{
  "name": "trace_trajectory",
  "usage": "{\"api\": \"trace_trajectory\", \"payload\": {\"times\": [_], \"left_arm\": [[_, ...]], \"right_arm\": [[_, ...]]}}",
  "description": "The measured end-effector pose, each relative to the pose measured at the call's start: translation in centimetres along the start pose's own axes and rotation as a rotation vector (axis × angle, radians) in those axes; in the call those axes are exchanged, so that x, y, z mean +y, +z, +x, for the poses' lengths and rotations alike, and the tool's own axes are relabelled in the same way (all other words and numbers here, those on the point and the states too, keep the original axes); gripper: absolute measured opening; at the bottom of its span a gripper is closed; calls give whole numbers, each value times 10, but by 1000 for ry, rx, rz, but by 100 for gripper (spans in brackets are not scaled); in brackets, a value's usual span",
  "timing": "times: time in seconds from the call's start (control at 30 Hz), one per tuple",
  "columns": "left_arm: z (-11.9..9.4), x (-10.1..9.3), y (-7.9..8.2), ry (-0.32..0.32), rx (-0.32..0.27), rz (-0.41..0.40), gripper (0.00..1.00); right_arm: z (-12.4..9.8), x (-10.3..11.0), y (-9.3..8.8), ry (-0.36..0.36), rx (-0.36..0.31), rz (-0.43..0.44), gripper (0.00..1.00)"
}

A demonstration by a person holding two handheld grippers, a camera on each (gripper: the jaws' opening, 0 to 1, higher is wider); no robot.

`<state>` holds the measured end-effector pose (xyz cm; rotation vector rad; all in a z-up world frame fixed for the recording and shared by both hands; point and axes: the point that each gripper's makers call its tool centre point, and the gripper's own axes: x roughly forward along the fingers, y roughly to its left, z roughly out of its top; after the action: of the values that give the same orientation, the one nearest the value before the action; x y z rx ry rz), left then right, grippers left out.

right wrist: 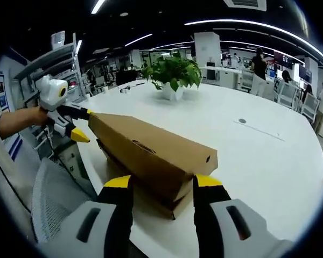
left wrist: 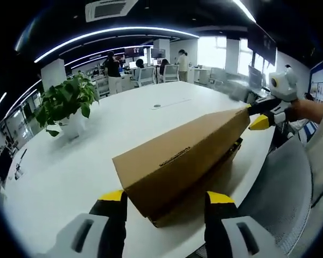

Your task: Operate the shoe box by opening the lid, removing the specified soft item, and placing it in the target area until the item is outside and the box remains undamaged.

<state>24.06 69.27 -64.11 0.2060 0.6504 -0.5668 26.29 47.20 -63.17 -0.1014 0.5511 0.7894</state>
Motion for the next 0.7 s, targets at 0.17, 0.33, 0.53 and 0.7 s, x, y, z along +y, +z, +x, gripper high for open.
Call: {"api": "trace_trajectory", "payload": {"times": [0.17, 0.33, 0.53, 0.7], "left_arm": [[-3, 6, 13, 3, -21, 6, 56], [-6, 12, 31, -1, -58, 0, 57], [-4, 22, 48, 17, -86, 18, 56], [0, 34, 63, 50, -117, 30, 53]], "right_arm": [[-1, -4, 14, -1, -27, 2, 41], [-1, -8, 30, -10, -61, -11, 42], [2, -16, 47, -17, -84, -37, 43], [7, -25, 60, -23, -94, -70, 43]]}}
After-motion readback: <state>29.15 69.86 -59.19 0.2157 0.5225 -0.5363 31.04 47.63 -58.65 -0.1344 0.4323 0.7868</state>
